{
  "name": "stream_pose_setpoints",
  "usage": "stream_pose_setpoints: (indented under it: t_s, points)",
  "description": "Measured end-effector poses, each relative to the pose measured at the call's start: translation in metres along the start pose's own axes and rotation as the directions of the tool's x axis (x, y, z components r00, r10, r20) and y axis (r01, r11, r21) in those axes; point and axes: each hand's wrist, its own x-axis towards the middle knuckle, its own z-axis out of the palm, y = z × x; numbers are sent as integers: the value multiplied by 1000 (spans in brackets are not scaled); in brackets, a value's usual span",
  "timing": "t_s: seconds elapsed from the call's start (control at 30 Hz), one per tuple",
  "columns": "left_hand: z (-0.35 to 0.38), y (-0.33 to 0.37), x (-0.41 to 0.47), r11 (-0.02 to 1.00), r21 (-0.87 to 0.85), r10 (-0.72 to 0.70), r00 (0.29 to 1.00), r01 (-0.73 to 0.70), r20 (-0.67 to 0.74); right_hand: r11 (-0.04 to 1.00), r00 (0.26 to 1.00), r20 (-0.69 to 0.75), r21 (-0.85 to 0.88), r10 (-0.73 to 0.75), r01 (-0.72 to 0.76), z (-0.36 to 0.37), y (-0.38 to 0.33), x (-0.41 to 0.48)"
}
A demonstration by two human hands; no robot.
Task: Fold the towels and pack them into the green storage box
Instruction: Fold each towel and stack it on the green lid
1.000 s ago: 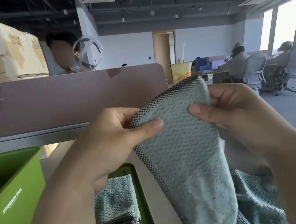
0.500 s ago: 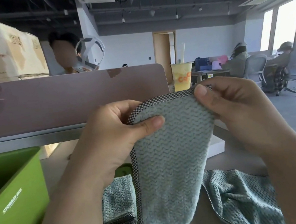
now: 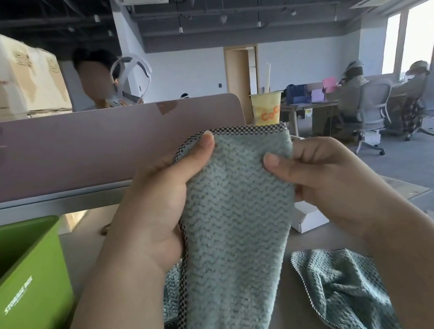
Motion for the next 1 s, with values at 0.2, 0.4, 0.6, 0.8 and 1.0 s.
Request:
stream_pose_setpoints:
  t_s: [0.2, 0.4, 0.6, 0.8, 1.0]
  points:
    - [5, 1, 1, 980, -180, -80, 995, 88, 54, 988, 994, 84, 131, 66, -76, 0, 4, 3]
    - [7, -3, 5, 964, -234, -119, 992, 126, 43, 963, 992, -53, 250, 114, -97, 8, 3, 7]
    - [-4, -9, 6, 957, -11, -277, 928, 289, 249, 880, 955, -191, 460, 226, -117, 9, 0, 9]
    - [-8, -15, 18, 978, -77, -189, 979, 194, 78, 883, 937, 18, 328, 349, -336, 7, 5, 9]
    - [-6, -18, 20, 989, -124, -88, 996, 87, -8, 895, 949, -23, 343, 313, -286, 9, 6, 9]
